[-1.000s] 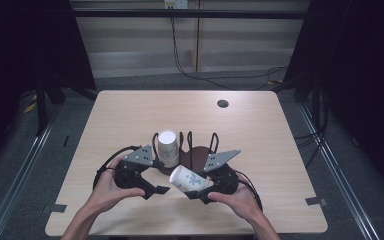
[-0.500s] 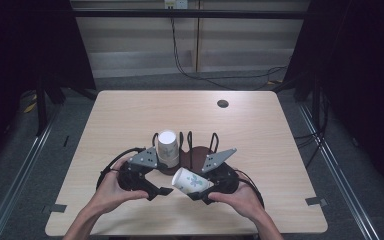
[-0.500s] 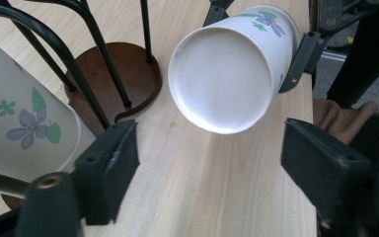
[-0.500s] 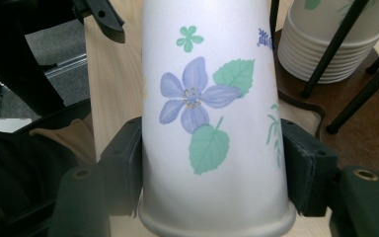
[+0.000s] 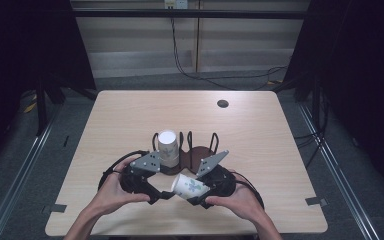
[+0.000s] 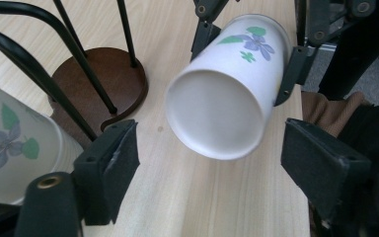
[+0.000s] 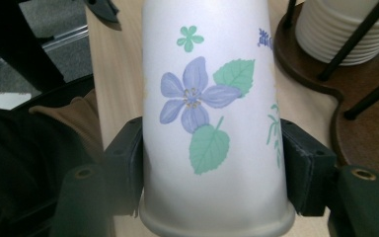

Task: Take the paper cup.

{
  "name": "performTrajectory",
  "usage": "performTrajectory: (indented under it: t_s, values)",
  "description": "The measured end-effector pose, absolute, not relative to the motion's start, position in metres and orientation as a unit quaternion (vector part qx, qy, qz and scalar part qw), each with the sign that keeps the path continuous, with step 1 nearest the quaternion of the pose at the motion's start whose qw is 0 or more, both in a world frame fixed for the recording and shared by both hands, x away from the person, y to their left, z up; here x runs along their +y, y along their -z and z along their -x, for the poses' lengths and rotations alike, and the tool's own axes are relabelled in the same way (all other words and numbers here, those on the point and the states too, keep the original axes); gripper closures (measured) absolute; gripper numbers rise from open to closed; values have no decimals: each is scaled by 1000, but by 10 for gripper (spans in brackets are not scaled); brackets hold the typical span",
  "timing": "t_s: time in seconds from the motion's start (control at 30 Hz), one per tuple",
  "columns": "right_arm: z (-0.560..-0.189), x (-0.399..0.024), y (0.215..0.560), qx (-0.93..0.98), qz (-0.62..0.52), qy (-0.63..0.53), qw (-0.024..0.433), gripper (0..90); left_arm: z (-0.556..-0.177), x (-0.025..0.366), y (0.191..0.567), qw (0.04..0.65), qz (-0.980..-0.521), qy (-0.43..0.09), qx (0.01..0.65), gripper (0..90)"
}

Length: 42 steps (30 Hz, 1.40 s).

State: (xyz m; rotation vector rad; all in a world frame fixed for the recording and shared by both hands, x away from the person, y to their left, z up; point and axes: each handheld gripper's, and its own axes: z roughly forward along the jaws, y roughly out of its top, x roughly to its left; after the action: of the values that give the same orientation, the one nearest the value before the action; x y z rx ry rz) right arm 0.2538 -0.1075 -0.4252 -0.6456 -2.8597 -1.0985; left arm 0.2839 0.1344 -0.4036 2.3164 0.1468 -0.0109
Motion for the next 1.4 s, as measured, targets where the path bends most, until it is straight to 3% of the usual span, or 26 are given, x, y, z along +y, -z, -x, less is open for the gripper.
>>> performTrajectory:
  t_s: [0.43, 0.73, 1.07, 1.4]
  values:
    - [-262, -94, 417, -940, 172, 296, -10, 362, -285, 135, 410, 393, -918, 1, 62, 186]
    - [-263, -93, 415, -948, 165, 273, -4, 369, -284, 132, 415, 384, -922, 2, 55, 240]
    - [-264, -86, 419, -955, 154, 253, 3, 370, -287, 129, 422, 364, -929, 12, 67, 171]
    - [-260, -79, 424, -956, 148, 253, 13, 371, -281, 122, 424, 355, -934, 26, 33, 303]
